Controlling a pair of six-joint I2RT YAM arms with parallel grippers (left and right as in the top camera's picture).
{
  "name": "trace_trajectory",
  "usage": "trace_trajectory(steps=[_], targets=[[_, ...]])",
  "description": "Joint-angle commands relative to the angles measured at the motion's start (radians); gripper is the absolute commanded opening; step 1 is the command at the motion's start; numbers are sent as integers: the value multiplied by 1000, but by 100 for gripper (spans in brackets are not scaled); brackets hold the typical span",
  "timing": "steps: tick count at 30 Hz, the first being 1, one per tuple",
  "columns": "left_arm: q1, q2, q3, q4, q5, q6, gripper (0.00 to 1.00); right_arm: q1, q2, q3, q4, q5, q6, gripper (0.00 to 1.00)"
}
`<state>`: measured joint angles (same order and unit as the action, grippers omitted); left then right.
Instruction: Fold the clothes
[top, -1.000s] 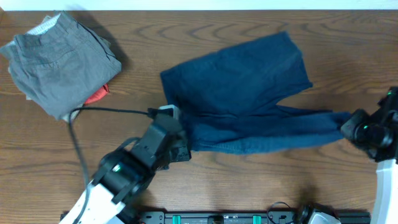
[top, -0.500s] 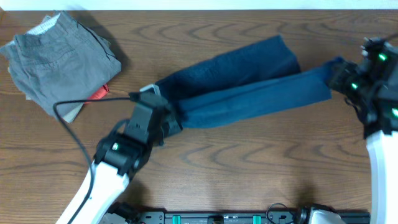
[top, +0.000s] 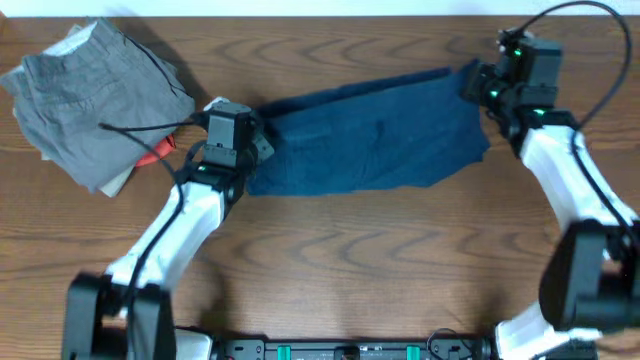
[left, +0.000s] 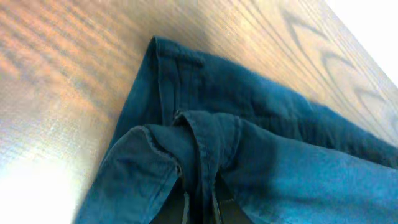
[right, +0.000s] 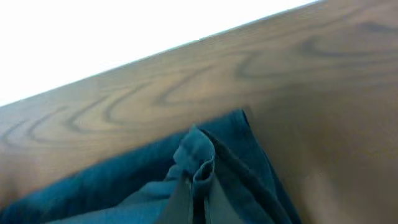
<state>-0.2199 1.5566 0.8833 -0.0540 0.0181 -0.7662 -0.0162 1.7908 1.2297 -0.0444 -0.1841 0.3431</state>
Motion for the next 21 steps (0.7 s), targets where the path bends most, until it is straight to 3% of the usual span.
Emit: trace_trajectory(steps=[1,2,3,4,5,12,21], targets=[[29,77,10,72,-64,-9,16,24,83,19,105,51,71,2],[34,100,10,99,-63,-9,48,32,113,19,150,42,83,15],[39,117,10,110,-60,-9,72,37,130,19,167,34,82,36],[45,131,10,109,-50,-9,91,41,144,19,169,34,82,74],[51,141,10,100,-35,-8,98,43,154,19,158,34,82,99],[84,154,10,-28,54,60,98,41,158,19,-60,37,37,99],[84,162,10,-40,114,127,98,41,151,19,-274,38,-27,99]])
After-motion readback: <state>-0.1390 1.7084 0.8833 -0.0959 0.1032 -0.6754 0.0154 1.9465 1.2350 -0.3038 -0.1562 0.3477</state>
